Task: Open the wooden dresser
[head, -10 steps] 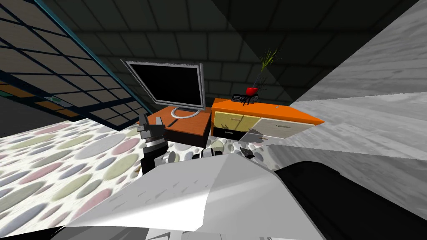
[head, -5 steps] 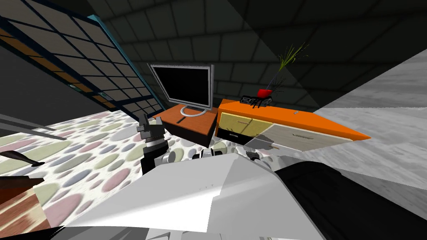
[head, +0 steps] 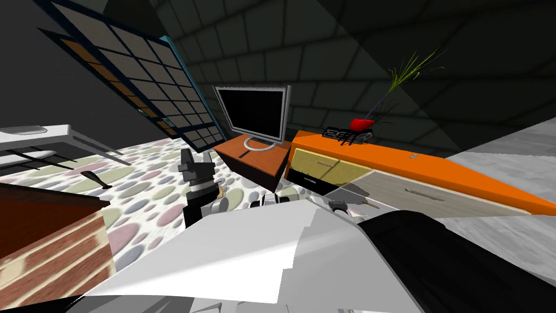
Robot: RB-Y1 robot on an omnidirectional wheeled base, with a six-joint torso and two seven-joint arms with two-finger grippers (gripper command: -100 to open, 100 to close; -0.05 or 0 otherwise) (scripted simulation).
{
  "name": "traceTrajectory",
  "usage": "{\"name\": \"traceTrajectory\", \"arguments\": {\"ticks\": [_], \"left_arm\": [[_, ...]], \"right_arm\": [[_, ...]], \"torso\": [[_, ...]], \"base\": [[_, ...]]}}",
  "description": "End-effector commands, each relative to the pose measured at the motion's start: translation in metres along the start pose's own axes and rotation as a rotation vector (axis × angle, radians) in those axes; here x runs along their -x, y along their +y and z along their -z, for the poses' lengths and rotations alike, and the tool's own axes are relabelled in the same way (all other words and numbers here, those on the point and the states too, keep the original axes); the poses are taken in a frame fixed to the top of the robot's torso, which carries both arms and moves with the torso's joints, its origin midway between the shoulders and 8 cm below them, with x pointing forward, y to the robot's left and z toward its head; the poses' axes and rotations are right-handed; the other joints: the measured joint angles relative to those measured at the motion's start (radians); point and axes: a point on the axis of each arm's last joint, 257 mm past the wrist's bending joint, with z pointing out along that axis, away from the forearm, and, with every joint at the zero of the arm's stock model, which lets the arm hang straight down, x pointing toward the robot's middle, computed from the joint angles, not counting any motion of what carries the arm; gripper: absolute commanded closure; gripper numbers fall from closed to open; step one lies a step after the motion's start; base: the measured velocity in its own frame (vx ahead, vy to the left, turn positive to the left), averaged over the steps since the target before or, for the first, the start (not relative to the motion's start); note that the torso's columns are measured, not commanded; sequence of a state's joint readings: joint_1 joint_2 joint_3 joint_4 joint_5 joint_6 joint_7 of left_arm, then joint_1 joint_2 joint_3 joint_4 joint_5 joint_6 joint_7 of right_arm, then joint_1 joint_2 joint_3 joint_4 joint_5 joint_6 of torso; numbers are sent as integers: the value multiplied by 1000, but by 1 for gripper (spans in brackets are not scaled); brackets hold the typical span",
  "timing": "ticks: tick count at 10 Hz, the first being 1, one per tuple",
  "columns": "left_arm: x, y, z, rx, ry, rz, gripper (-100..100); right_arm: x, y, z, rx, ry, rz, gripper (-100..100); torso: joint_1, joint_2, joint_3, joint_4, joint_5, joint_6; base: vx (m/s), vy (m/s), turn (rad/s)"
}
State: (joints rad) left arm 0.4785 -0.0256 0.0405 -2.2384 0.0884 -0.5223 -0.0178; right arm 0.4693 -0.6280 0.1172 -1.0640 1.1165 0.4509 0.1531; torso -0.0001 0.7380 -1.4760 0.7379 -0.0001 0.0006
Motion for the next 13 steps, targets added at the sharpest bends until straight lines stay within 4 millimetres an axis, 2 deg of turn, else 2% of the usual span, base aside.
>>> {"name": "traceTrajectory", "arguments": {"ticks": [1,2,3,5,7,10,11,13], "left_arm": [[0,0,0,0,0,0,0],[0,0,0,0,0,0,0],[0,0,0,0,0,0,0],[0,0,0,0,0,0,0],[0,0,0,0,0,0,0],[0,0,0,0,0,0,0],[0,0,0,0,0,0,0],[0,0,0,0,0,0,0]], "right_arm": [[-9,-27,-4,-77,14,98,-100],[-10,-49,-6,-133,14,168,-100],[-13,-50,-6,-136,18,176,-100],[-10,-87,-10,-230,16,297,-100],[-13,-92,-9,-244,18,321,-100],[-2,-140,-9,-375,9,493,-100],[1,-141,-9,-382,2,504,-100],[14,-164,-7,-457,-15,603,-100]], "torso": [[0,0,0,0,0,-1],[0,0,0,0,0,0],[0,0,0,0,0,-1],[0,0,0,0,0,-1],[0,0,0,0,0,1],[1,0,0,0,0,-2],[1,0,0,0,1,-1],[0,0,0,0,0,-1]], "base": [[5,8,146],[2,18,260],[4,11,165],[5,18,358],[5,9,42],[3,23,345],[8,19,102],[6,23,213]]}}
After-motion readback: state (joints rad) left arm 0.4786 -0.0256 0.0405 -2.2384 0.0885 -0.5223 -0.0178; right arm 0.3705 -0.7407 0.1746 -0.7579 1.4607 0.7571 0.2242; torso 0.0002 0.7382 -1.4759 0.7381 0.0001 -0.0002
